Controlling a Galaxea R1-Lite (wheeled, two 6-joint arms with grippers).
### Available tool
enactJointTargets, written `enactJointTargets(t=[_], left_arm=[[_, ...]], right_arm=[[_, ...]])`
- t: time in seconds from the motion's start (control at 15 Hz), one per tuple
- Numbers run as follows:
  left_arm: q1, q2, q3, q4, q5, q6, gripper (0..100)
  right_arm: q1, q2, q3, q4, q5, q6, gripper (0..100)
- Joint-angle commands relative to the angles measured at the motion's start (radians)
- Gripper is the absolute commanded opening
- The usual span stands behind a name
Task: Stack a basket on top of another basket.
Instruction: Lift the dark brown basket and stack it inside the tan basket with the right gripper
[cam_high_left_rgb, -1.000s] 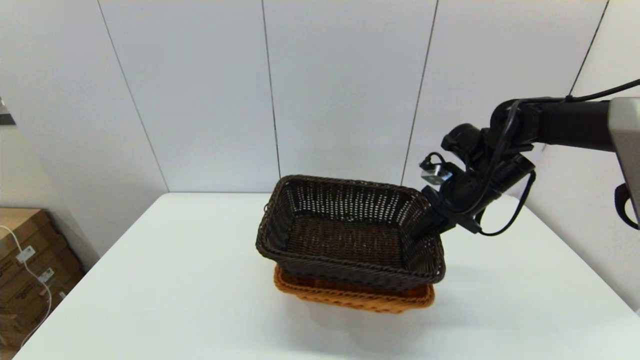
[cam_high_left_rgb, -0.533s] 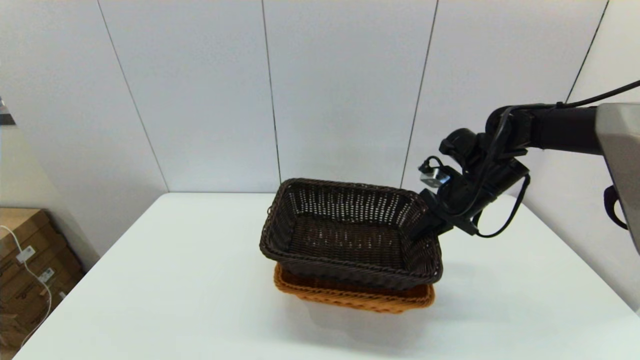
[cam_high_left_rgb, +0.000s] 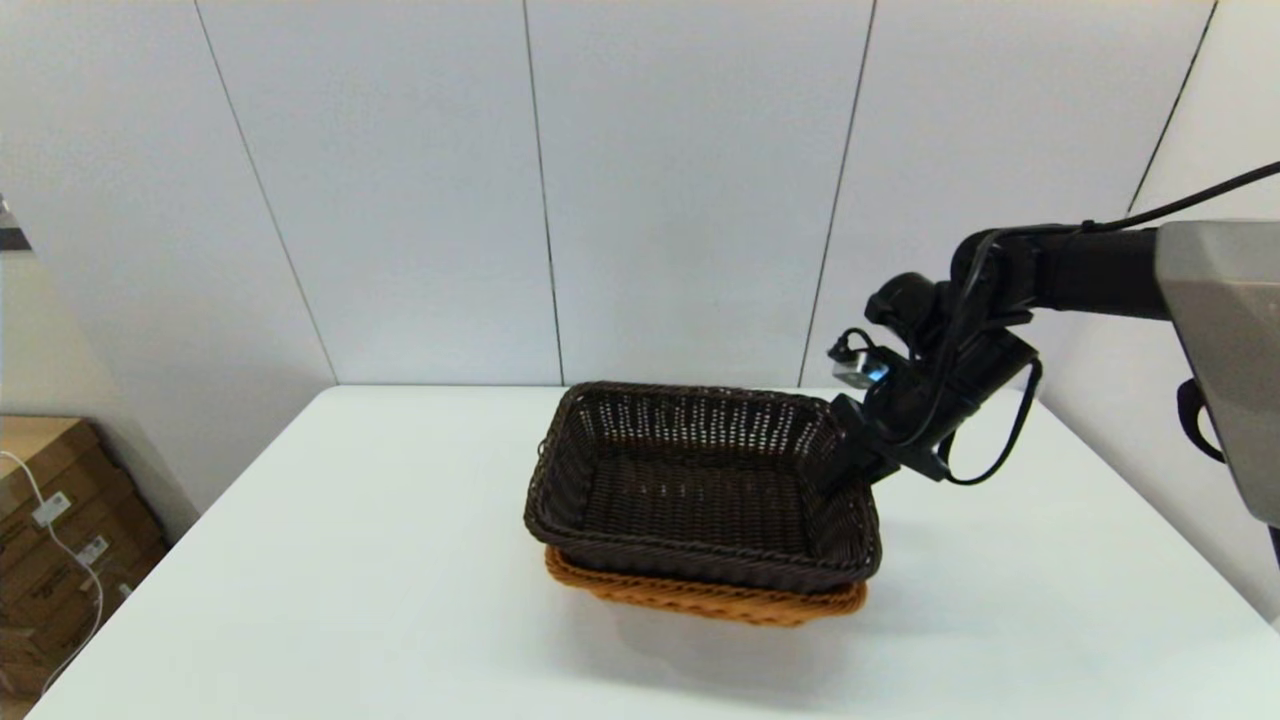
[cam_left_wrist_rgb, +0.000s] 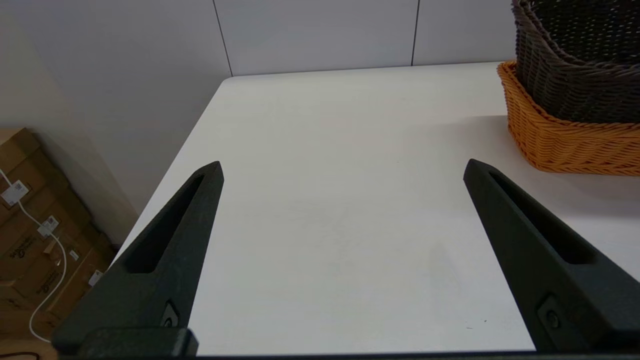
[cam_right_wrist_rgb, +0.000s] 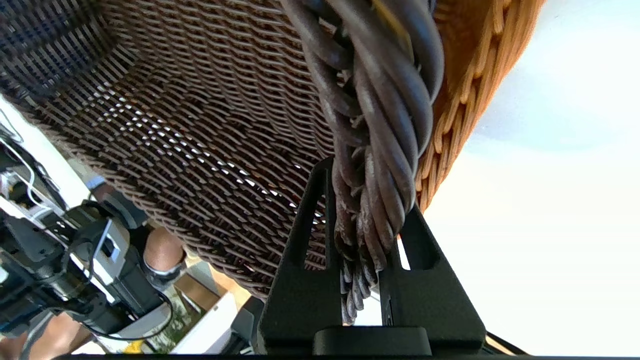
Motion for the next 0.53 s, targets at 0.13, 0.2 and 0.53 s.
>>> enactJointTargets(t=[0.13,0.2,0.53], left_arm=[[0.0,0.001,0.002,0.0,0.0,0.0,100],[0.0,0.001,0.002,0.0,0.0,0.0,100],[0.0,0.001,0.002,0.0,0.0,0.0,100]], right_arm=[[0.034,0.02,0.001,0.014,-0.045,-0.002,0],[0.035,0.022,0.001,0.014,-0.05,-0.002,0],[0.037,0.009,0.001,0.017,-0.067,-0.004,100]])
